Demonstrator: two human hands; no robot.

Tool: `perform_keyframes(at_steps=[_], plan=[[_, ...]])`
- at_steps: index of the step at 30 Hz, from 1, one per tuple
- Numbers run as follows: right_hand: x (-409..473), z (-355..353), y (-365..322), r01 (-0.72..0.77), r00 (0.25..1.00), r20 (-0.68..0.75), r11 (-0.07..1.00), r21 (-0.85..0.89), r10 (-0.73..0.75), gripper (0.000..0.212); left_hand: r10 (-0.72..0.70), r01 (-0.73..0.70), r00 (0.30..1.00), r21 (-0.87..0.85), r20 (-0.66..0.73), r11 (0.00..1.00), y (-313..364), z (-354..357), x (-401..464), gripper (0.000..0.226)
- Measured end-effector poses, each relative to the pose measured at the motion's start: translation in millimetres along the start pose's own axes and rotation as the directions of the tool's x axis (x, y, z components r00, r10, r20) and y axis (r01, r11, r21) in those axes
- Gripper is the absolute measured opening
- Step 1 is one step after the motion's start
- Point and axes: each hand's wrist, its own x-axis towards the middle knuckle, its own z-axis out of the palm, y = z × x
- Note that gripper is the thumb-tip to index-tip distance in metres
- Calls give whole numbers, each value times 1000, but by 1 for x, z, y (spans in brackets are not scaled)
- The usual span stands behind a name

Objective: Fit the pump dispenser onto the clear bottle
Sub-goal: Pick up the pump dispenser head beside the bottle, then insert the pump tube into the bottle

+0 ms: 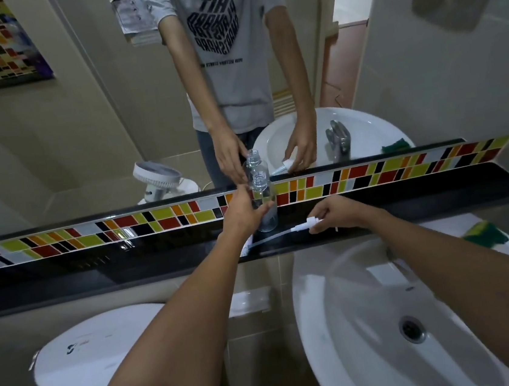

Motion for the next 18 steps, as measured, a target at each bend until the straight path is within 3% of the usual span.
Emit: perform_keyframes(at_steps=[9, 18], plan=[[-30, -56, -15, 154, 979, -182, 918, 366, -92, 35, 0, 0, 1000, -20, 20, 1000, 4, 1, 0, 52], [-47, -91, -63, 349, 904, -381, 848, 399, -192, 31, 4, 4, 995, -73, 99, 997, 6, -9, -5, 55]])
